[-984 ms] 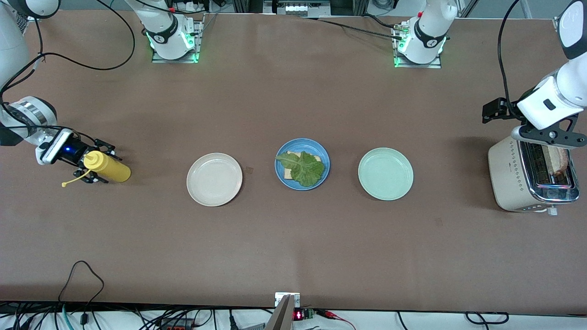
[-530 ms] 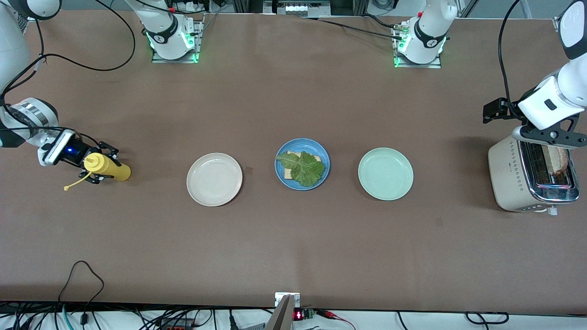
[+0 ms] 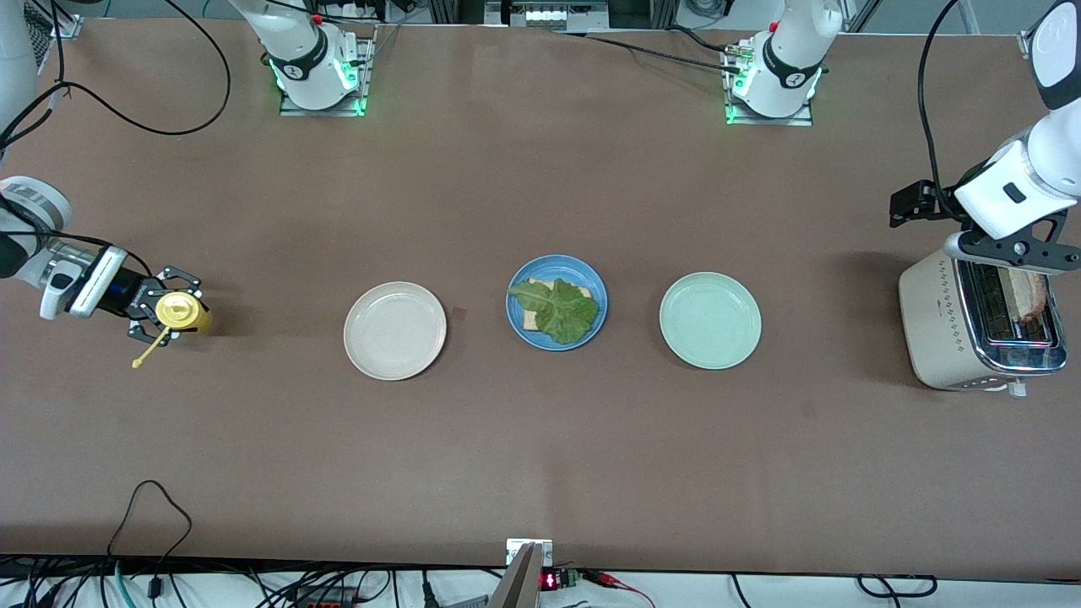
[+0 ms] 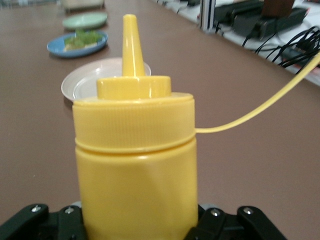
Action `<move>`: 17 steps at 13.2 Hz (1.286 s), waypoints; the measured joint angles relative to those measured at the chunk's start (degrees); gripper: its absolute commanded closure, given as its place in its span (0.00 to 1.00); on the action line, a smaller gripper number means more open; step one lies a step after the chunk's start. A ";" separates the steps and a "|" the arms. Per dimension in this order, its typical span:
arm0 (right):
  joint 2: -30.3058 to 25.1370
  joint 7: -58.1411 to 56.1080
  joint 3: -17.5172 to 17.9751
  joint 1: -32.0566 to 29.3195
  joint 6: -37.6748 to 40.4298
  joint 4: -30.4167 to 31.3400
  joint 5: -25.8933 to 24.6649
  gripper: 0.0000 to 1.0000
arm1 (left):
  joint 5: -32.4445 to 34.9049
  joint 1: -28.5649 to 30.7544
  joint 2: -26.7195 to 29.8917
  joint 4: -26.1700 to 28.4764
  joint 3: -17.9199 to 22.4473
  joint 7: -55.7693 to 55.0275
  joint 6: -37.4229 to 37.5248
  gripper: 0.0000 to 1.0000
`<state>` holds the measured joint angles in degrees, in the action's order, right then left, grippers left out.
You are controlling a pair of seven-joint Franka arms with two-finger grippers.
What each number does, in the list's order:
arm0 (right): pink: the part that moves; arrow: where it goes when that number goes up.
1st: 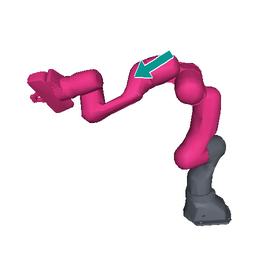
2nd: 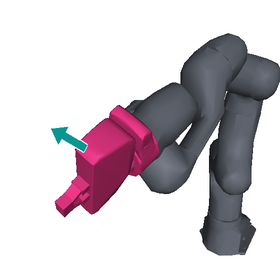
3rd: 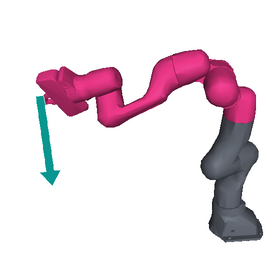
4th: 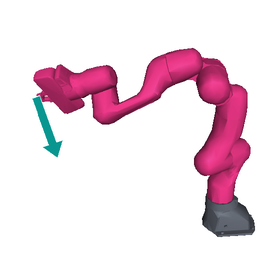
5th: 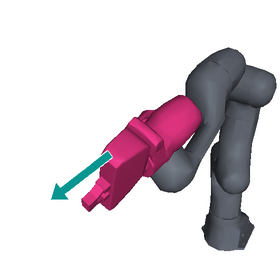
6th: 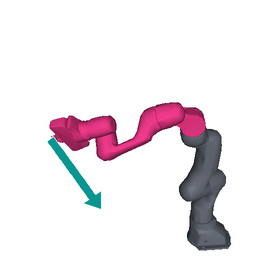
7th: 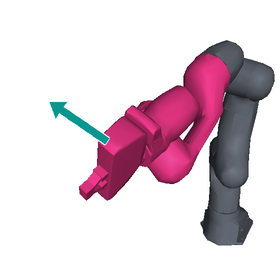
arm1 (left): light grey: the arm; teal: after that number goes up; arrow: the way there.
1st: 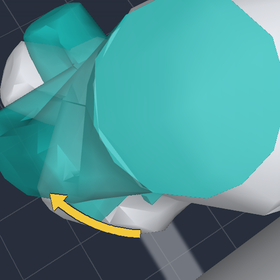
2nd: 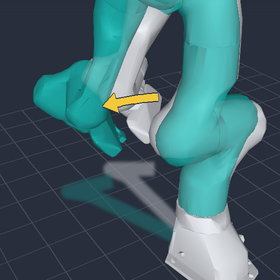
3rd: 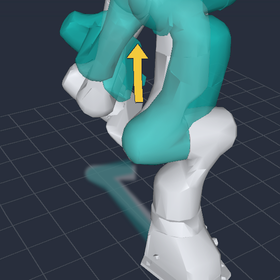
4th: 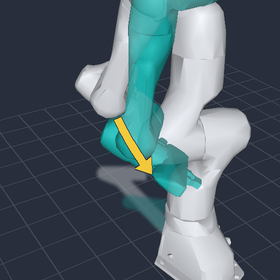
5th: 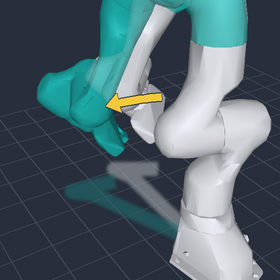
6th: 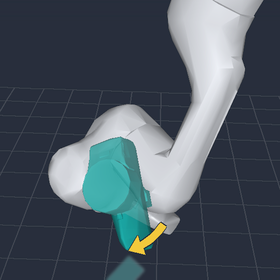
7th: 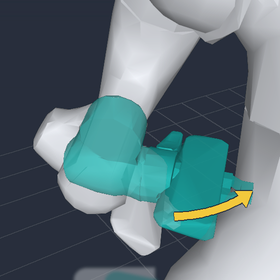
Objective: Make sandwich in blue plate with both arms
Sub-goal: 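Carry the yellow bottle over the blue plate and tilt it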
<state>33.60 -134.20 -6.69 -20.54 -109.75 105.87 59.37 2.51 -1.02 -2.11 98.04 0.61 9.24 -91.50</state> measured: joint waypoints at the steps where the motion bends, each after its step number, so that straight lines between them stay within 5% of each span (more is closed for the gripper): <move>1: -1.94 2.85 0.01 2.40 -2.91 -0.05 -3.30 1.00 | 0.00 0.00 0.00 0.00 0.00 0.00 0.00 0.00; 7: -9.33 27.14 0.12 16.06 -12.75 -0.05 -25.48 1.00 | 0.00 0.00 0.00 0.00 0.00 0.00 0.00 0.00; 17: -11.36 69.09 0.55 42.11 -13.84 -2.98 -58.88 1.00 | 0.00 0.03 -0.14 0.00 0.00 0.00 -0.08 0.00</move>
<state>22.24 -65.11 -6.15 21.57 -123.59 102.90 0.48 2.51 -0.98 -2.25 98.04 0.61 9.24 -91.58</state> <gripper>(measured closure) 0.546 0.000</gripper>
